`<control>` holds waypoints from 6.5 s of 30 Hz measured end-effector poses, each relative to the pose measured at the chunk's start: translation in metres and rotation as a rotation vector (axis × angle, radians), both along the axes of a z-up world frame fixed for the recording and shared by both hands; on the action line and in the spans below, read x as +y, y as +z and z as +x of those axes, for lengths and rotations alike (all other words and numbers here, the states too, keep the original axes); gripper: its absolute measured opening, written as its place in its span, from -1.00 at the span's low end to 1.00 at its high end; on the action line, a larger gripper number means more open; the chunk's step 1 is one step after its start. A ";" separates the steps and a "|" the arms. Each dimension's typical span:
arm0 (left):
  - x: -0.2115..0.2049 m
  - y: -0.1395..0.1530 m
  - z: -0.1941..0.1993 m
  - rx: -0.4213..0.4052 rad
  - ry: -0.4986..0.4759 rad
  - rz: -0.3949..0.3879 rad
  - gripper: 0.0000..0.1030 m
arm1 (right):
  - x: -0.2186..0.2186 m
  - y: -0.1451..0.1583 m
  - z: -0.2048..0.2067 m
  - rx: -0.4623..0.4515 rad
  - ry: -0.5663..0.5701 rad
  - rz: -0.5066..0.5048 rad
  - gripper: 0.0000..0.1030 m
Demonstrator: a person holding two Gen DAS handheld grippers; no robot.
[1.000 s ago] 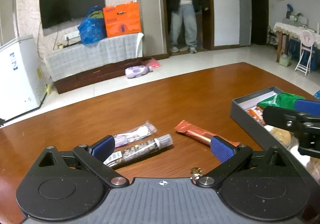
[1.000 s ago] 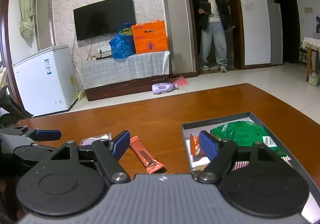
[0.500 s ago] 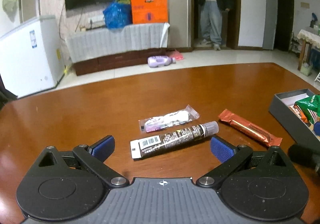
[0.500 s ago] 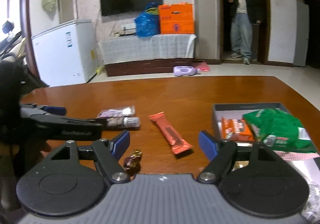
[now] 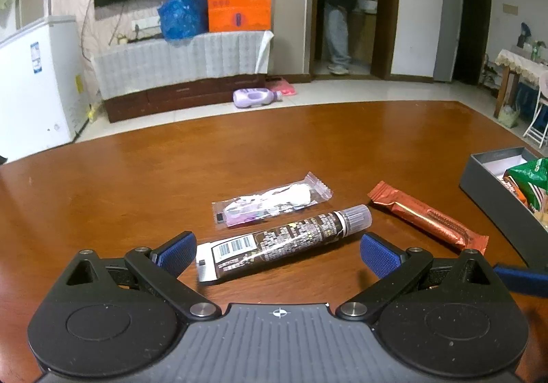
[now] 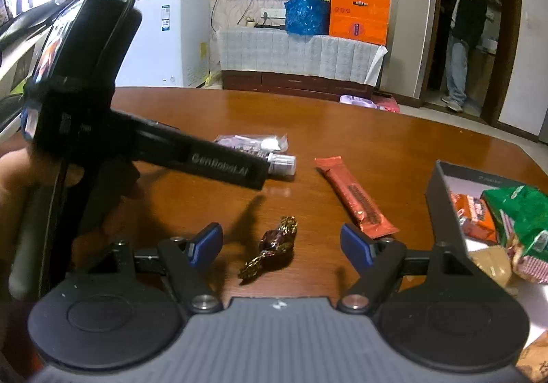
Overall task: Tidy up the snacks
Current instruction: 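Grasp the wrapped candy with right tool while left tool grasps the brown sauce tube, then carry candy and sauce tube into the box and open both tools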
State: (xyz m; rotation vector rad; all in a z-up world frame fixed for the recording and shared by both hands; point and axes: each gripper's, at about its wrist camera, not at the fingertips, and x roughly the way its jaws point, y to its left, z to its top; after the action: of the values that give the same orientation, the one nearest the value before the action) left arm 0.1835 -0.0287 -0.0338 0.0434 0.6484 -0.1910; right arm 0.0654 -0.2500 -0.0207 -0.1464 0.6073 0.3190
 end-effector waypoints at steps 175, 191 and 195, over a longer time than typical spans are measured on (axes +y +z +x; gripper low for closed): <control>-0.151 0.034 -0.069 -0.042 -0.359 -0.098 -0.51 | -0.192 0.061 0.019 0.016 -0.313 0.260 -0.51; -0.172 0.015 -0.051 0.048 -0.358 -0.170 -0.51 | -0.198 0.050 0.025 0.051 -0.395 0.220 -0.51; -0.178 0.010 -0.048 0.058 -0.336 -0.175 -0.51 | -0.205 0.049 0.019 0.050 -0.399 0.255 -0.51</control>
State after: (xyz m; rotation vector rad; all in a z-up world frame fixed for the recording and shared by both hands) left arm 0.1356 -0.2070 -0.0235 -0.0227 0.6775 -0.5740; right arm 0.0842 -0.4551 0.0288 0.2273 0.6251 0.0111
